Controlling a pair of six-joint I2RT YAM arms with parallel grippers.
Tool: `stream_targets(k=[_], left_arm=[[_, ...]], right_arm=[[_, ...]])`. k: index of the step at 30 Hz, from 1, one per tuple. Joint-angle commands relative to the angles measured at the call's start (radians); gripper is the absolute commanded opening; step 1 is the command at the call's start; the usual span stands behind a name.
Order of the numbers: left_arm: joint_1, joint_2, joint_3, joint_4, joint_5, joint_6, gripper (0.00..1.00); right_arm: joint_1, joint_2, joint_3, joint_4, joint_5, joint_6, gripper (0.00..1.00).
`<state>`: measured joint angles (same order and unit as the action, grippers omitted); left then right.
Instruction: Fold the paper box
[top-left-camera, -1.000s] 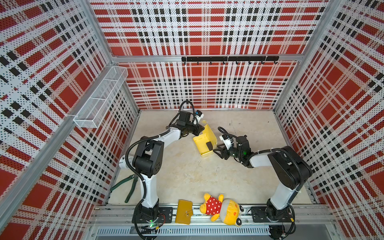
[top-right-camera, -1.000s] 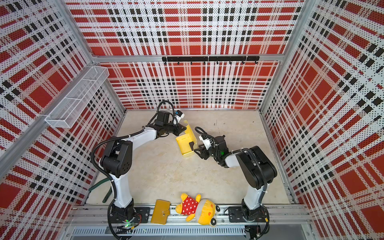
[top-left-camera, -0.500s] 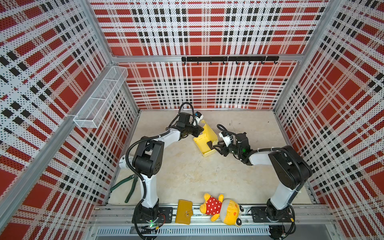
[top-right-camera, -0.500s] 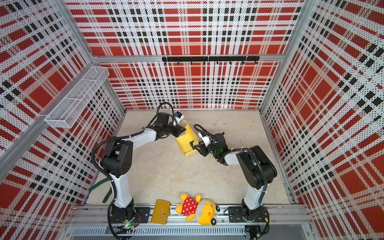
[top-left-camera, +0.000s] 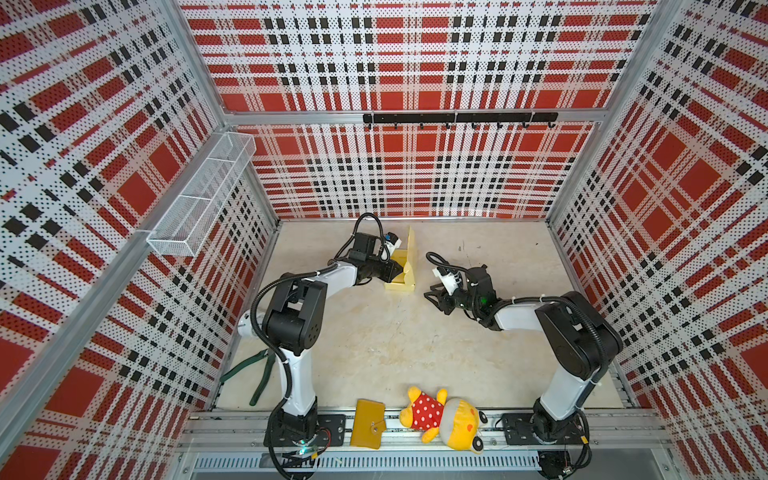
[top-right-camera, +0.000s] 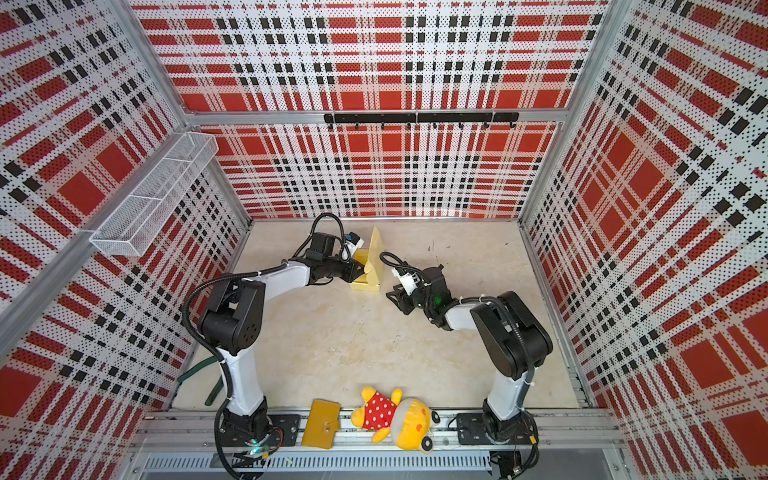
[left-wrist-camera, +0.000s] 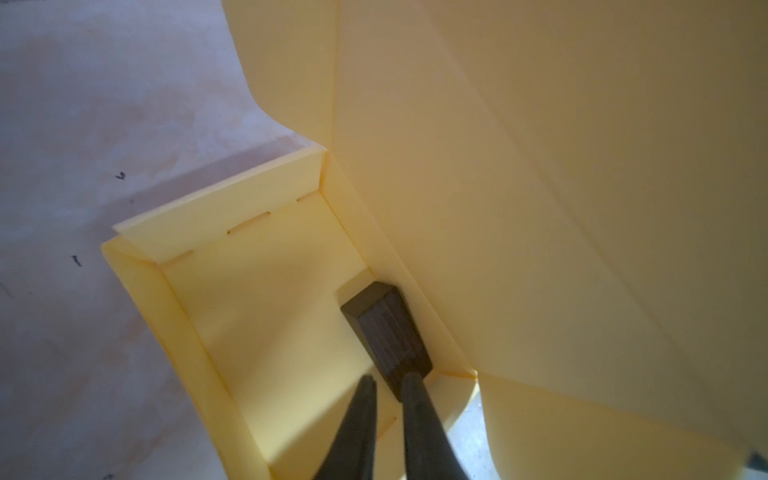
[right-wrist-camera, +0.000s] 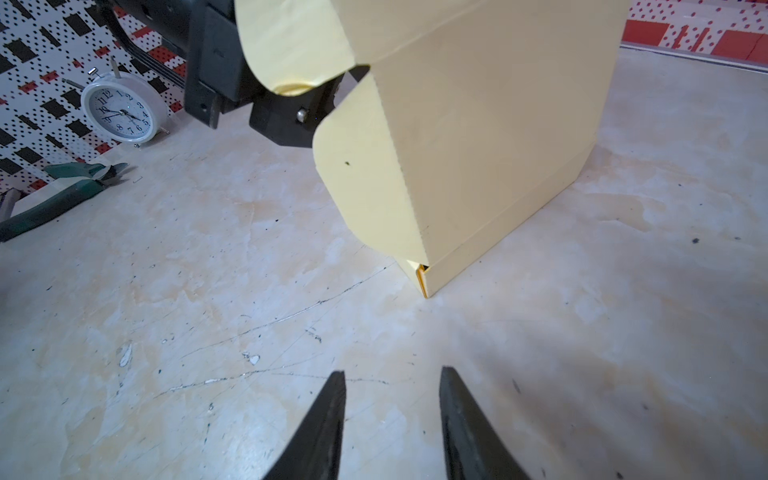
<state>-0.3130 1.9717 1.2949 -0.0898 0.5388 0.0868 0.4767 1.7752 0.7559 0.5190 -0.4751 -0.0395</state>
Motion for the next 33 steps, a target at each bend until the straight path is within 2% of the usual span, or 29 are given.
stream_targets(k=[1, 6, 11, 14, 17, 20, 24, 29, 33], left_arm=[[0.064, -0.063, 0.029, 0.001, 0.02, 0.009, 0.27], [0.136, 0.008, 0.152, -0.007, 0.135, 0.035, 0.48], [0.124, 0.107, 0.323, -0.094, 0.151, 0.201, 0.57], [0.113, 0.186, 0.445, -0.166, 0.122, 0.254, 0.6], [0.114, 0.248, 0.539, -0.211, 0.093, 0.234, 0.61], [0.12, 0.256, 0.546, -0.188, 0.079, 0.19, 0.62], [0.136, 0.239, 0.512, -0.152, 0.069, 0.136, 0.65], [0.143, 0.212, 0.485, -0.169, 0.063, 0.134, 0.69], [0.147, 0.187, 0.45, -0.162, 0.063, 0.152, 0.71]], right_arm=[[0.008, -0.03, 0.019, 0.03, 0.016, -0.024, 0.4], [0.011, -0.037, 0.023, 0.081, 0.033, 0.018, 0.45], [0.036, -0.03, 0.048, 0.101, 0.1, 0.052, 0.56], [0.09, -0.03, 0.063, 0.092, 0.234, 0.065, 0.63], [0.173, -0.026, 0.061, 0.132, 0.417, 0.066, 0.69], [0.248, 0.002, 0.078, 0.168, 0.602, 0.066, 0.77], [0.281, 0.066, 0.157, 0.136, 0.743, 0.079, 0.86], [0.275, 0.121, 0.254, 0.087, 0.829, 0.059, 0.87], [0.238, 0.102, 0.258, 0.073, 0.793, 0.047, 0.84]])
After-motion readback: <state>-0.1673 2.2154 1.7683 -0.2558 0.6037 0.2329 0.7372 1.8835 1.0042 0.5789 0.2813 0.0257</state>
